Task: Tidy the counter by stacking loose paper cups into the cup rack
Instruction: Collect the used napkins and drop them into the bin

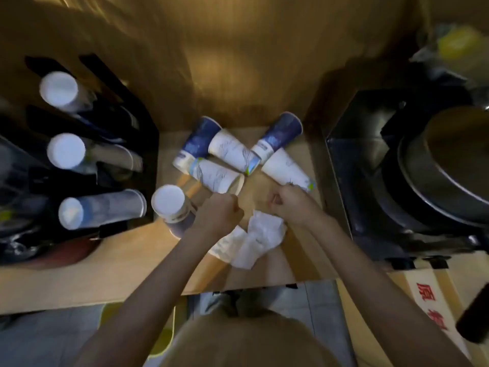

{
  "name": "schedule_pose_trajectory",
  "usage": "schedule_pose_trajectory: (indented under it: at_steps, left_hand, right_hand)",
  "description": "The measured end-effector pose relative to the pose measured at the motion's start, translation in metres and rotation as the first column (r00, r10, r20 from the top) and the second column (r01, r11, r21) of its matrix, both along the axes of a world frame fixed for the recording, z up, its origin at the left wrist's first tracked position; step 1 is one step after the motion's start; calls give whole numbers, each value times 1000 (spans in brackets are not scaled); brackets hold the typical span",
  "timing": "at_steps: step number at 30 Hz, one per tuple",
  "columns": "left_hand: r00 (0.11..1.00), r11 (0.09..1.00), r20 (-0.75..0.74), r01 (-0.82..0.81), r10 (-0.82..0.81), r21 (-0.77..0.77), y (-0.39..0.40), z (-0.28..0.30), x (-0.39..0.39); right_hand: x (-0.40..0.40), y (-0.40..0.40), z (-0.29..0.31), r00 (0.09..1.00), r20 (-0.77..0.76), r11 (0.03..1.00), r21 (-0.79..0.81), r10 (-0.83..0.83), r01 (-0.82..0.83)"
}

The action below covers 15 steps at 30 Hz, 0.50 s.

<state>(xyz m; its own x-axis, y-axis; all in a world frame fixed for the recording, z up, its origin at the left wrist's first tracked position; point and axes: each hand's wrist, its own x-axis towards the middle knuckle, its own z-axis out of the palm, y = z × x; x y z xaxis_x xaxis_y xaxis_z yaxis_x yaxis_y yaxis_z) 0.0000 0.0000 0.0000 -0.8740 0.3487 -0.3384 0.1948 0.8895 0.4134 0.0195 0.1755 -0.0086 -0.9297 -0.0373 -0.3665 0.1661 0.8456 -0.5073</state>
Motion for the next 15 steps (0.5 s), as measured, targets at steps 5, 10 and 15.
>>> schedule_pose_trajectory:
  at_steps: [5,10,15]
  left_hand:
    - [997,998,53,-59,60,-19,-2,-48,35]
    - [991,988,76,-100,109,-119,-6,-92,69]
    - [996,993,-15,-92,91,-75,-12,-120,93]
  right_hand:
    - [31,-12,-61,1000,-2,999,32,-20,20]
    - [57,-22,-105,990,-125,989,136,72,-55]
    - [68,-24,-118,975,-181,984,151,125,-99]
